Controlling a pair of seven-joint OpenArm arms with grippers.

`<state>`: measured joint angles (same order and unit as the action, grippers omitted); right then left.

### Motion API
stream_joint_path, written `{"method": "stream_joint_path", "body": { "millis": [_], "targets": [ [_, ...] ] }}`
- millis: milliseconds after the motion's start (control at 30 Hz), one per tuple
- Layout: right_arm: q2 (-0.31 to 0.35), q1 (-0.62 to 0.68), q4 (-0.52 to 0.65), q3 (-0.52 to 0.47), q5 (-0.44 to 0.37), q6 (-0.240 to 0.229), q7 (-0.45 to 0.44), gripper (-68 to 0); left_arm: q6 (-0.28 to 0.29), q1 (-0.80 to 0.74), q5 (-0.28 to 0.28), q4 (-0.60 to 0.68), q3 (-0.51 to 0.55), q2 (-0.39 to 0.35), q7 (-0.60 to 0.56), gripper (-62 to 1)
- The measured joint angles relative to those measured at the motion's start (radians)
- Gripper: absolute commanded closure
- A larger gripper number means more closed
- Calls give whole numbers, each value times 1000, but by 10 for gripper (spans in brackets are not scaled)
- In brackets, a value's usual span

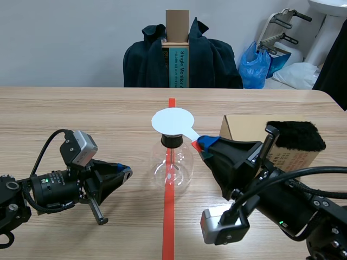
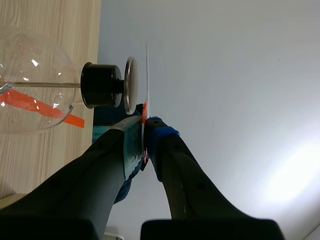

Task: Do the electroscope experiment.
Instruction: 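Move the plate toward and away from the electroscope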

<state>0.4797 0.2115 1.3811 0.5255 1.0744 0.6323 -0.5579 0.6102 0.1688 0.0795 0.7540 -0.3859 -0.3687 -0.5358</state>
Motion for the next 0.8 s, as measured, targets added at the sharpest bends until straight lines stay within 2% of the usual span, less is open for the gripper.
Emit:
{"method": "stream_joint_path", "body": {
  "millis": [433, 567, 700, 800],
  "targets": [
    [0, 0, 0, 0, 3, 0, 11, -8, 0, 0, 0, 0, 0, 0, 0, -19],
    [0, 0, 0, 0, 3, 2, 68, -8, 0, 0, 0, 0, 0, 0, 0, -19],
    [0, 0, 0, 0, 2, 55, 147, -8, 0, 0, 0, 0, 0, 0, 0, -19],
    [0, 0, 0, -2, 2, 68, 206, -8, 0, 0, 0, 0, 0, 0, 0, -19]
  ]
}}
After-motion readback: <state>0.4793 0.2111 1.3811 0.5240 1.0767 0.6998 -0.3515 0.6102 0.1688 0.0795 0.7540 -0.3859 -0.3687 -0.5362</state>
